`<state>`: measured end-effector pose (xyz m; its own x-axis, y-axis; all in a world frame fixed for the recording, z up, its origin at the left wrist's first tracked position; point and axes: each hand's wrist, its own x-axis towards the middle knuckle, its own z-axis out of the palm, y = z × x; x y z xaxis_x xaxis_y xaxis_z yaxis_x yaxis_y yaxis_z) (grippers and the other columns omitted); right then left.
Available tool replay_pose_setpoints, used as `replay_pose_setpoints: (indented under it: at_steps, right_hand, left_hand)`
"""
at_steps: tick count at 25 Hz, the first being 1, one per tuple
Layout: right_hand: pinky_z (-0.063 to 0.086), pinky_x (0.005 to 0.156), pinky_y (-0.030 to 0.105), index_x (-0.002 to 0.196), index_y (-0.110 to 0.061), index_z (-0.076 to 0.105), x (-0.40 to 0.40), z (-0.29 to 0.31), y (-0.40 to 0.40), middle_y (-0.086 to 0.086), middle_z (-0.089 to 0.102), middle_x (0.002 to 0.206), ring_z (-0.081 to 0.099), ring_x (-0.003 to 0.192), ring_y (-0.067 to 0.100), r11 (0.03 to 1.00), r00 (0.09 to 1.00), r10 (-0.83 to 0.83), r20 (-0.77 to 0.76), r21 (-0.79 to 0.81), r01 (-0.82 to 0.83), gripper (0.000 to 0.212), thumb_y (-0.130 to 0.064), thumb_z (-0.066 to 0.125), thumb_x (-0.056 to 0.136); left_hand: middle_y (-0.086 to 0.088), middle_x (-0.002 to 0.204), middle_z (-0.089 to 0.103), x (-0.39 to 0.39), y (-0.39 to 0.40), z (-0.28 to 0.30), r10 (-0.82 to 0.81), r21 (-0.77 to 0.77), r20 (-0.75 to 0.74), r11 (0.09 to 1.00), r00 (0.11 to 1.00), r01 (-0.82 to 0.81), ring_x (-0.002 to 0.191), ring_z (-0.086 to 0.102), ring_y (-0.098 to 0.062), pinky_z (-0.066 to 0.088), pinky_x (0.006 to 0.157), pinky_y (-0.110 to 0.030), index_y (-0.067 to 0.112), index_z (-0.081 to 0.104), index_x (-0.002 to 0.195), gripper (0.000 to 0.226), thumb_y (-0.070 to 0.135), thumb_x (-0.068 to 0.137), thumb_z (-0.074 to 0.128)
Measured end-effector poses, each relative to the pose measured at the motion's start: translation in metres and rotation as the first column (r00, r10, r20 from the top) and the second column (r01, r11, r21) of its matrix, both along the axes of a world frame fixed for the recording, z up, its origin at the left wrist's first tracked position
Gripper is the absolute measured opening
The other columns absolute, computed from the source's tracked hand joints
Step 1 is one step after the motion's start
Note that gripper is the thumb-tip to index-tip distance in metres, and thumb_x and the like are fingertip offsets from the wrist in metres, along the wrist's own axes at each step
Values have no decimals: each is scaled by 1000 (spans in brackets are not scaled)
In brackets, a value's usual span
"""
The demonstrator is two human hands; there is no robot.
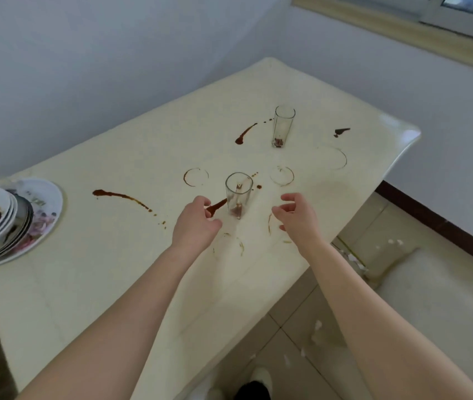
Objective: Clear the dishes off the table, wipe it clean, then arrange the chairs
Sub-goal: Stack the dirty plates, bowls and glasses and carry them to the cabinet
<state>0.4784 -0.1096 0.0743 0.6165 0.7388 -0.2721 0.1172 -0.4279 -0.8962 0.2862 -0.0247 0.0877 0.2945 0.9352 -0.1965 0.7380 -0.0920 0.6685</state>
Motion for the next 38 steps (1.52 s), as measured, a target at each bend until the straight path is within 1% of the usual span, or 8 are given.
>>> replay_pose_setpoints:
  at_steps: [8, 16, 19, 24, 29, 33, 35, 38]
  right_hand:
    - [54, 86, 46, 115, -21, 53, 40, -12, 24, -1, 60, 92, 61, 84, 16, 999, 1000, 7, 3, -43, -7, 28, -20, 62, 88]
    - [54, 85, 44, 118, -20, 51, 130, -23, 113, -2, 58, 91, 58, 82, 13, 995, 996, 90, -5, -40, -91, 34, -20, 63, 87]
    - [53, 87, 45, 123, -20, 48, 162, -22, 144, 0, 59, 100, 59, 86, 14, 987, 989, 148, 7, -63, -147, 40, -21, 63, 86]
    - [48, 91, 39, 134, -20, 37, 200, -24, 192, 6, 48, 125, 53, 105, 20, 979, 975, 191, 111, -88, -182, 55, -22, 64, 86]
    - [29, 105, 40, 147, -25, 17, 228, -15, 255, 14, 24, 146, 25, 133, 33, 971, 904, 238, 356, -111, -212, 87, -22, 71, 80]
    - [20, 112, 41, 151, -28, 4, 245, -20, 303, 14, 9, 156, 12, 143, 33, 909, 835, 403, 375, -272, -317, 106, -29, 78, 74]
    - [27, 110, 43, 151, -24, 7, 248, -28, 314, 13, 17, 154, 21, 141, 33, 867, 809, 476, 345, -339, -365, 107, -29, 80, 73]
    - [44, 84, 35, 145, -20, 27, 239, -30, 312, 11, 36, 138, 48, 120, 31, 866, 785, 488, 382, -324, -380, 88, -20, 77, 73]
  left_hand:
    - [-6, 128, 46, 34, 28, -11, 29, -9, 64, 1000, 998, -29, 113, 52, -21, 49, 92, -41, 19, 33, 137, 87, 48, 68, 77]
    - [-7, 144, 24, 114, 70, -16, 4, -34, -160, 999, 987, -10, 134, 24, -28, 40, 98, -43, 33, 7, 148, 127, 61, 50, 82]
    - [-5, 137, 31, 129, 73, -21, -26, -94, -309, 996, 951, -4, 126, 35, -27, 47, 91, -40, 34, 11, 146, 121, 54, 52, 84]
    - [1, 107, 49, 141, 88, -23, 75, -68, -398, 991, 914, -112, 84, 57, -19, 42, 57, -27, 24, 46, 121, 62, 28, 66, 75]
    - [6, 113, 54, 139, 110, -15, 268, -56, -237, 956, 934, -288, 95, 58, -16, 47, 66, -30, 22, 44, 117, 69, 32, 60, 81]
    - [10, 112, 54, 130, 119, -10, 316, -53, -213, 941, 924, -334, 93, 59, -13, 50, 68, -27, 23, 44, 116, 72, 34, 57, 82]
    - [10, 112, 54, 122, 121, -10, 334, -51, -215, 934, 918, -352, 96, 57, -13, 51, 74, -31, 24, 44, 116, 73, 35, 56, 83]
    - [9, 113, 55, 108, 120, -10, 358, -51, -214, 925, 909, -377, 99, 57, -14, 50, 78, -32, 23, 45, 118, 73, 34, 57, 84]
